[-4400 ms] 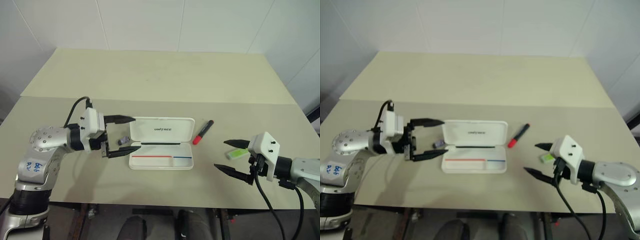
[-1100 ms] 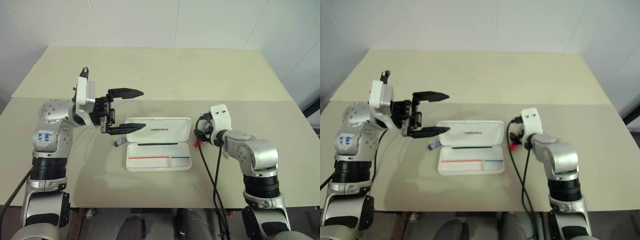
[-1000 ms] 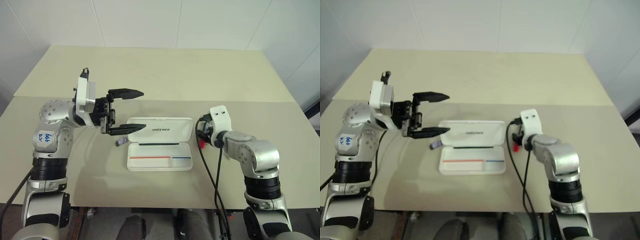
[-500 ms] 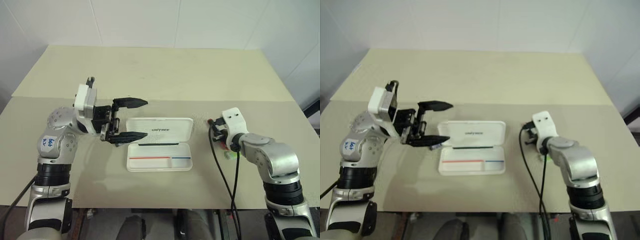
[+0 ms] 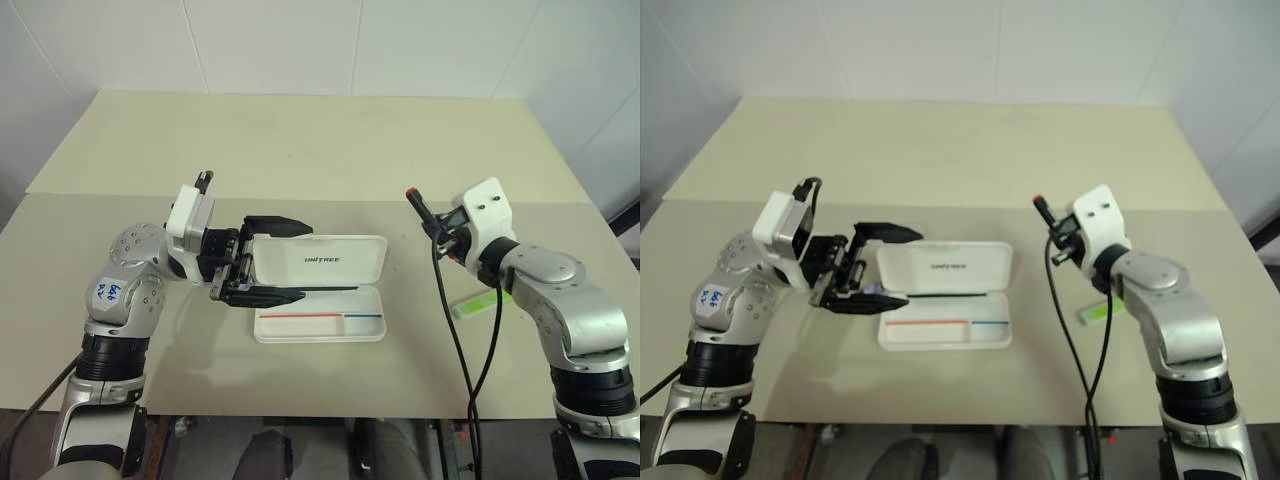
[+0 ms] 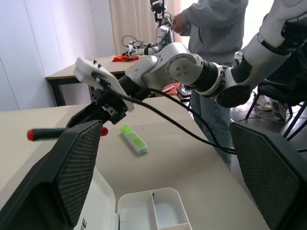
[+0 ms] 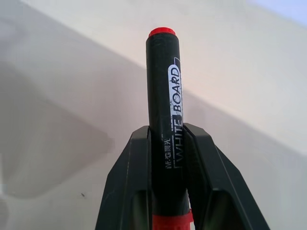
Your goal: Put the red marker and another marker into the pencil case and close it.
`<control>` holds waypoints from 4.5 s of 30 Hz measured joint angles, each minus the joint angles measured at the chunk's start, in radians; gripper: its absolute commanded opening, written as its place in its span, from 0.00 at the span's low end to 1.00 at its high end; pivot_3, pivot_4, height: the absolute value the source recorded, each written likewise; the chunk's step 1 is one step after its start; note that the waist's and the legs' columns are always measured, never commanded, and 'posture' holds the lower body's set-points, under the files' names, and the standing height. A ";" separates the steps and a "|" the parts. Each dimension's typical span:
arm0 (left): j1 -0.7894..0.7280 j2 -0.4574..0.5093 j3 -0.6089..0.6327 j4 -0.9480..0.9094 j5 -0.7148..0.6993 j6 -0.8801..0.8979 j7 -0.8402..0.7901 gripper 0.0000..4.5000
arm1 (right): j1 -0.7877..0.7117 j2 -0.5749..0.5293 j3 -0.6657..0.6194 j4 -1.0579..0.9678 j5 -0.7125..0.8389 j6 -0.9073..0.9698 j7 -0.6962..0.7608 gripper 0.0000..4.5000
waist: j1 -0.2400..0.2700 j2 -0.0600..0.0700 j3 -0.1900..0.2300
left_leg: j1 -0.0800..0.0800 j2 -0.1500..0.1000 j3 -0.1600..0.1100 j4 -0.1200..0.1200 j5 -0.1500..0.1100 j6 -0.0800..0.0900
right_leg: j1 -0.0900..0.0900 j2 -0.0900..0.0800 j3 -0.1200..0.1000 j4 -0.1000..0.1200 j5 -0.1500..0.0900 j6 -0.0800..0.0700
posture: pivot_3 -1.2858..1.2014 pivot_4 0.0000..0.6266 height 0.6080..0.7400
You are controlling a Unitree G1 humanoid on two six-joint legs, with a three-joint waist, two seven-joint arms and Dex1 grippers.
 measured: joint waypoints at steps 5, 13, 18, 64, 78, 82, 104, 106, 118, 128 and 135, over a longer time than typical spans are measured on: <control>0.000 0.007 0.001 0.002 0.002 -0.003 0.003 1.00 | 0.007 -0.042 -0.040 -0.077 0.082 -0.033 0.086 0.12 | -0.002 0.000 0.000 | 0.001 0.000 0.000 0.000 0.000 0.000 | 0.001 0.000 0.001 0.000 0.000 0.000 | 0.52 0.24 1.00; 0.046 0.024 0.009 -0.012 0.003 0.001 0.034 1.00 | -0.047 -0.060 -0.118 -0.144 0.316 0.015 0.175 0.12 | -0.003 0.000 0.000 | 0.002 0.001 -0.002 0.000 0.000 0.000 | 0.000 0.000 0.002 0.001 0.000 0.000 | 0.52 0.24 1.00; 0.082 0.030 0.009 -0.049 0.002 0.008 0.051 1.00 | -0.053 -0.153 -0.106 -0.163 0.416 0.058 0.260 0.12 | 0.003 0.000 0.000 | 0.001 0.000 -0.003 0.001 0.000 0.001 | 0.001 -0.002 0.001 0.000 0.000 0.001 | 0.52 0.24 1.00; 0.387 0.203 0.163 -0.115 0.052 -0.119 0.081 1.00 | -0.329 0.041 0.607 0.242 -0.179 -0.357 0.618 0.20 | -0.007 0.001 0.001 | 0.001 -0.002 0.000 0.001 -0.002 0.002 | -0.002 -0.009 -0.004 0.001 0.001 0.001 | 0.52 0.24 1.00; 0.347 0.194 0.150 -0.112 0.056 -0.135 0.081 1.00 | -0.323 0.058 0.597 0.211 -0.198 -0.330 0.648 0.84 | -0.006 0.001 0.001 | 0.001 -0.002 0.000 0.001 -0.002 0.002 | -0.002 -0.009 -0.005 0.001 0.001 0.001 | 0.52 0.24 1.00; 0.337 0.179 0.131 -0.110 0.056 -0.136 0.083 1.00 | -0.305 0.037 0.578 0.150 -0.161 -0.285 0.660 0.84 | -0.006 0.001 0.001 | 0.001 -0.002 0.000 0.001 -0.002 0.002 | -0.002 -0.009 -0.006 0.001 0.001 0.001 | 0.52 0.24 1.00; 0.239 0.041 0.021 -0.103 0.044 -0.111 0.082 1.00 | -0.120 -0.224 0.230 -0.154 0.064 0.121 0.520 0.84 | 0.002 0.001 0.001 | 0.001 -0.003 -0.001 0.002 -0.002 0.002 | 0.000 -0.009 -0.006 0.000 0.001 0.001 | 0.52 0.24 1.00; 0.235 0.032 0.015 -0.102 0.042 -0.112 0.077 1.00 | -0.080 -0.255 0.197 -0.160 0.071 0.144 0.498 0.84 | 0.002 0.001 0.001 | 0.001 -0.003 0.000 0.002 -0.002 0.003 | 0.000 -0.009 -0.006 0.000 0.001 0.002 | 0.52 0.24 1.00; 0.193 -0.016 -0.038 -0.072 0.042 -0.113 0.040 1.00 | 0.110 -0.325 0.077 -0.190 0.012 0.354 0.217 0.84 | 0.001 0.001 0.001 | 0.002 -0.003 0.000 0.003 -0.002 0.002 | 0.001 -0.009 -0.005 0.001 0.001 0.002 | 0.52 0.24 1.00; 0.129 -0.051 -0.066 0.012 0.047 -0.125 -0.007 1.00 | 0.160 -0.283 -0.073 -0.200 0.012 0.435 0.111 0.84 | 0.006 0.001 0.001 | 0.001 -0.003 0.000 0.003 -0.002 0.003 | 0.001 -0.008 -0.006 -0.001 0.001 0.002 | 0.52 0.24 1.00; 0.106 -0.079 -0.080 0.052 0.060 -0.141 -0.022 1.00 | 0.176 -0.285 -0.155 -0.195 0.009 0.456 0.073 0.84 | 0.006 0.001 0.001 | 0.001 -0.004 0.000 0.003 -0.003 0.004 | 0.002 -0.009 -0.005 -0.002 0.002 0.004 | 0.52 0.24 1.00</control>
